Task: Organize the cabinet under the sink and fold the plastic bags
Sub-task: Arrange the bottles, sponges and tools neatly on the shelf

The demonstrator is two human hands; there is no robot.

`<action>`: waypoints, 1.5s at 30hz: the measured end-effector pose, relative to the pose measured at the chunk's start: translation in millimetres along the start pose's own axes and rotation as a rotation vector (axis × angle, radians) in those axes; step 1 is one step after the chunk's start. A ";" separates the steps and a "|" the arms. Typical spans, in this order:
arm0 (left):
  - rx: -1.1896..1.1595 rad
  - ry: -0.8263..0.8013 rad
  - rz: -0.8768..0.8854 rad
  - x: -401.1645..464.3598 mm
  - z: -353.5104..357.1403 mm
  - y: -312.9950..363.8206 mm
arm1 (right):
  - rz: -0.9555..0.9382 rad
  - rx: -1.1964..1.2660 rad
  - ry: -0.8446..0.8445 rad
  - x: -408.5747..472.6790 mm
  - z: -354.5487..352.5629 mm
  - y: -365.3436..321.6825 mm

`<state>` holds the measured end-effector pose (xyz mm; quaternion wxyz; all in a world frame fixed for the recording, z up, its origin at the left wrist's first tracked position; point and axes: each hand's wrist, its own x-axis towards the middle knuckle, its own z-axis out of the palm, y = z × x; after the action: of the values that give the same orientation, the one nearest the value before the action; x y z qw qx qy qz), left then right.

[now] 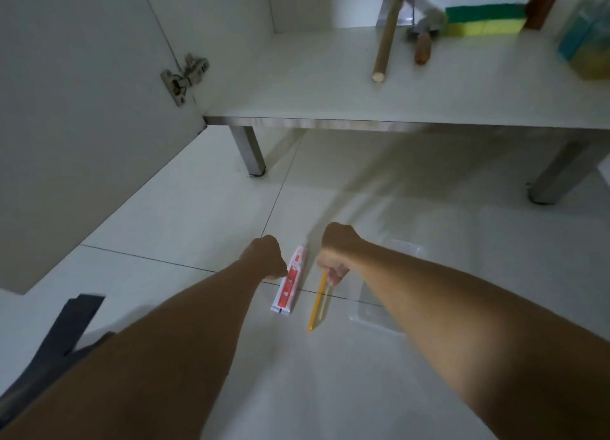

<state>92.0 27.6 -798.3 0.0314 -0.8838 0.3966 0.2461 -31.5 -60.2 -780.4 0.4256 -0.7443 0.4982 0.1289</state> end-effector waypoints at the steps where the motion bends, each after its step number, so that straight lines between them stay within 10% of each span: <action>1: -0.033 0.008 -0.002 0.4 3.8 0.6 | 0.017 -0.008 0.010 0.1 6.5 0.3; 19: -0.236 -0.014 -0.089 12.2 25.4 7.3 | 0.037 -0.068 0.133 25.5 26.2 9.6; 31: -0.812 -0.141 -0.054 -2.0 -15.3 27.3 | 0.002 0.261 0.164 -8.6 -78.1 40.0; 45: -0.634 -0.120 0.153 -23.0 16.5 141.8 | 0.093 0.188 0.280 -29.5 -66.5 116.0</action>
<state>-29.3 -49.4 -782.4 -0.2405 -0.8010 0.3629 0.4108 -159.6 -108.6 -780.6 0.4135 -0.6879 0.5964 -0.0036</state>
